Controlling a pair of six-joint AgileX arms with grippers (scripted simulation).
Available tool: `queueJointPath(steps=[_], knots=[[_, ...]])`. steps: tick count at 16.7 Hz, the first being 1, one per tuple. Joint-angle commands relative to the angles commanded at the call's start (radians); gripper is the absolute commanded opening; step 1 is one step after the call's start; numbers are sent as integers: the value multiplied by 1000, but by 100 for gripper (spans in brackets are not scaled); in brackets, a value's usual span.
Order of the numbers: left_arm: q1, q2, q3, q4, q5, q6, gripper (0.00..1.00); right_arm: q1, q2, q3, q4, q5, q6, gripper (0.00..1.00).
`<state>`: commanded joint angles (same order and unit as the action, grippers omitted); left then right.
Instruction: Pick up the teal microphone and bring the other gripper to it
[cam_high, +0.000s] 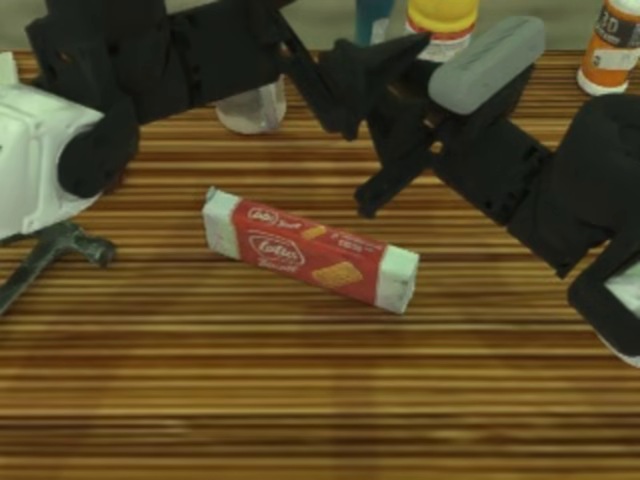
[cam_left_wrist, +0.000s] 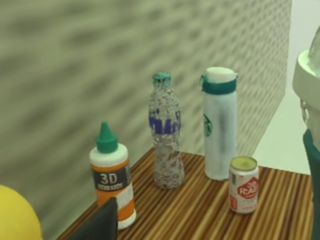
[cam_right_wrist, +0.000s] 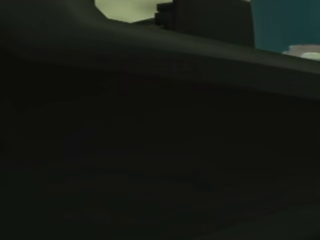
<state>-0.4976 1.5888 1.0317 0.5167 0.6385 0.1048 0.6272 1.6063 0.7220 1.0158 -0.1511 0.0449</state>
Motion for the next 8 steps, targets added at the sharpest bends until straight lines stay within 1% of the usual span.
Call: queueJointPath(steps=[8], knots=[[0,0,0,0,0,0,32,0,0,0,0,0,0,0]])
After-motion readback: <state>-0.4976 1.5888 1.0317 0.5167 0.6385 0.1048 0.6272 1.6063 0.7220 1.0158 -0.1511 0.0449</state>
